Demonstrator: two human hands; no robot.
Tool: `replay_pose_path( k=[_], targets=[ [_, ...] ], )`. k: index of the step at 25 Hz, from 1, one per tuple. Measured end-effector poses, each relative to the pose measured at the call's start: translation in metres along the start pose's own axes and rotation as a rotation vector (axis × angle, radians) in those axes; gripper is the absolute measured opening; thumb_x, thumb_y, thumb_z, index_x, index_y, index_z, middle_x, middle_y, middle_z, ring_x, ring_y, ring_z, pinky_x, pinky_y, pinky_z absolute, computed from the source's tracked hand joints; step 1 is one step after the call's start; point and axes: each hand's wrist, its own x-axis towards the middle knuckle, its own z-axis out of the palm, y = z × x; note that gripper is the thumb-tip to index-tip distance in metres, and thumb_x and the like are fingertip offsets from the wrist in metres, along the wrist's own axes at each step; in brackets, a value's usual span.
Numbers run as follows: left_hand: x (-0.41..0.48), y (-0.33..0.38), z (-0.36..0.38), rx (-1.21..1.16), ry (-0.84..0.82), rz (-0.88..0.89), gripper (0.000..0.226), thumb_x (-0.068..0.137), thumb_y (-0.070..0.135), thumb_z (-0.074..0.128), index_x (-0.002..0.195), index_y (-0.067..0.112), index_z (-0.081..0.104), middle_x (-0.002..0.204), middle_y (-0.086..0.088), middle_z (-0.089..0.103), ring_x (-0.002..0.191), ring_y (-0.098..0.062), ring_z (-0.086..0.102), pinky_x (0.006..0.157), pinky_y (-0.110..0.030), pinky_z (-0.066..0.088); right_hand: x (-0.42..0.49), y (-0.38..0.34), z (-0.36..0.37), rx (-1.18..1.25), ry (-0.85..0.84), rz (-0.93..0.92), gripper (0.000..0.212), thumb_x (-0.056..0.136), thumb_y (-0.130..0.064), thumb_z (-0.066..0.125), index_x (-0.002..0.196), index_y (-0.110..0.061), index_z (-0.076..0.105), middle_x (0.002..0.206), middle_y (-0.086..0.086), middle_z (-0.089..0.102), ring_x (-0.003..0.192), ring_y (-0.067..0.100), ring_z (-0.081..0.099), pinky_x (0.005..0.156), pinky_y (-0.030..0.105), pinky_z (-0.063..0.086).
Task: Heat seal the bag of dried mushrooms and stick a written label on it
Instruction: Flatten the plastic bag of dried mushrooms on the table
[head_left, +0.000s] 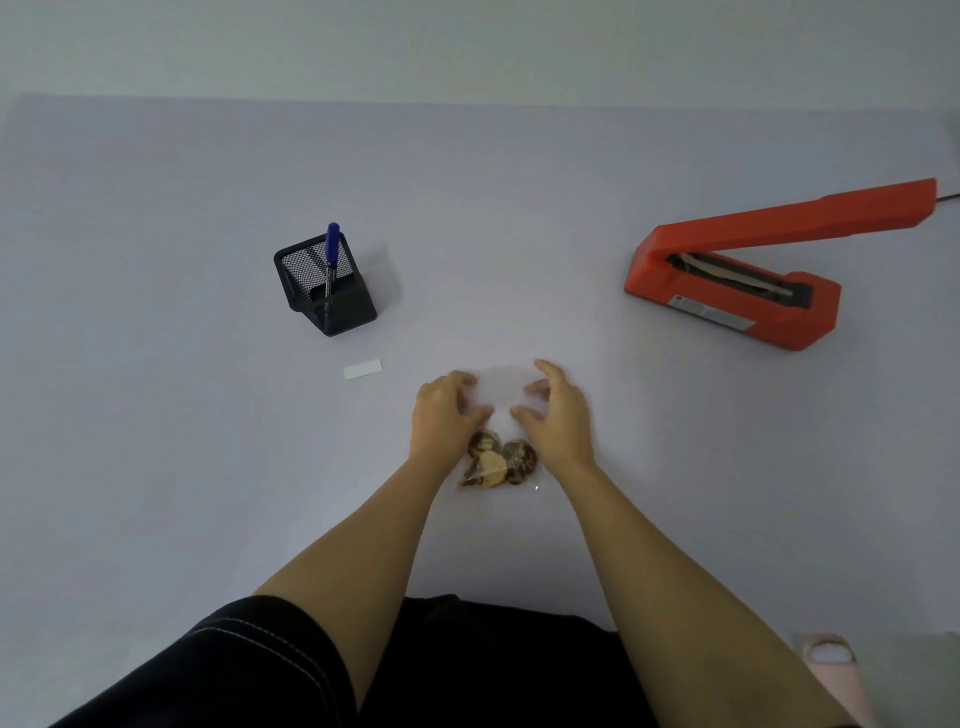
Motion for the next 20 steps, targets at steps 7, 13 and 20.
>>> replay_pose_path(
  k=[7,13,20],
  targets=[
    [-0.004,0.002,0.008,0.111,0.023,0.121,0.024,0.081,0.014,0.068,0.100,0.005,0.057,0.103,-0.011,0.054,0.096,-0.027,0.053,0.081,-0.033,0.046,-0.002,0.004,0.003,-0.209,-0.045,-0.144,0.023,0.083,-0.008,0.063,0.104,-0.010,0.053,0.094,0.004,0.057,0.085,0.018,0.056,0.080,0.042,0.052],
    [-0.004,-0.008,0.009,0.157,-0.030,0.222,0.015,0.085,0.017,0.065,0.090,0.003,0.067,0.095,-0.012,0.060,0.087,-0.026,0.055,0.075,-0.028,0.044,-0.002,0.010,0.006,-0.184,-0.049,-0.178,0.009,0.086,-0.005,0.058,0.093,-0.007,0.063,0.092,0.009,0.063,0.079,0.015,0.057,0.075,0.030,0.052],
    [0.000,-0.021,0.005,0.242,-0.034,0.372,0.034,0.087,0.020,0.064,0.118,0.007,0.062,0.118,-0.010,0.061,0.112,-0.029,0.050,0.098,-0.033,0.040,-0.004,0.021,0.006,-0.295,-0.042,-0.350,0.025,0.085,0.000,0.057,0.107,-0.005,0.066,0.109,0.012,0.063,0.104,0.028,0.054,0.092,0.032,0.044]
  ],
)
